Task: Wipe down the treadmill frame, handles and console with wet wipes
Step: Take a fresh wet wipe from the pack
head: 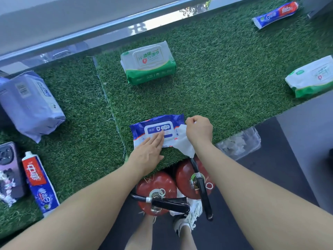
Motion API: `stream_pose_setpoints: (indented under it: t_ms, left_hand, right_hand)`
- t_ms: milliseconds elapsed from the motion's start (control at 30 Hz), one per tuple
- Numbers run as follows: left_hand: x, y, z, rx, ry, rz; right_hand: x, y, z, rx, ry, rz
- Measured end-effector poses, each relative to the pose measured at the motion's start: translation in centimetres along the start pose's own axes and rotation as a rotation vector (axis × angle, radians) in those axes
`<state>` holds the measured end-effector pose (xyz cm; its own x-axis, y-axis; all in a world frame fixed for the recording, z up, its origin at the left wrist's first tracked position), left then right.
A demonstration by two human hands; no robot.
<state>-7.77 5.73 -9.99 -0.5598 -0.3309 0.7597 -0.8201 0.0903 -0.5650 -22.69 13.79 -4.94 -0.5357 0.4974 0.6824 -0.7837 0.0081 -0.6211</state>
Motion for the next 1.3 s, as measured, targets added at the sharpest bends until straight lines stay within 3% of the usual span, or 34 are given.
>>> stream_pose_setpoints:
  t_ms: [333,433,500,567,667,900,1100,1300]
  left_hand:
    - [2.1,0.9,-0.1,0.051,-0.177,0.018]
    - [5.5,0.4,0.3,0.245,-0.547,-0.247]
    - [6.3,-0.3,0.4,0.382,-0.964,-0.358]
    - [6.9,-1.0,-0.4,0.390,-1.289,-0.385]
    - [9.2,-3.0,-1.9,0.317,-1.517,-0.449]
    - [14.3,-12.0,-4.7,0.292,-1.542,-0.752]
    - [14.9,-21.2,-12.2,0.268,-1.529,-0.984]
    - [14.9,-32.6,-19.4,0.474,-1.361,-1.349]
  right_hand:
    - [0.3,-0.7,-0.1,-0.024,0.054,0.026]
    - [1.3,-1.6,0.8,0.002,0.083,0.041]
    - [2.0,-2.5,1.6,0.020,0.116,0.076]
    - [2.8,-3.7,2.4,0.034,0.162,0.126]
    - [4.0,-6.3,4.0,0.075,0.193,0.223]
    - [7.0,-14.2,6.4,0.249,0.205,0.425]
    - [10.2,-23.0,4.2,0.377,0.165,0.604]
    - [14.7,-34.3,-0.1,0.463,0.101,0.881]
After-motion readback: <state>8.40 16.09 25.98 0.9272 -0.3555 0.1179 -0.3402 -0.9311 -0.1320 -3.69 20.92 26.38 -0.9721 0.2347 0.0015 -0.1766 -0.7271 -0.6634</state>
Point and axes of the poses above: each hand's wrist, its own y-axis towards the middle knuckle, its own x-axis out of the back of the hand, z = x × y, the point moved 7 cm from there along y, towards the middle knuckle, and after that the axes turned 10 degrees about -x, right-handed, at the moved point
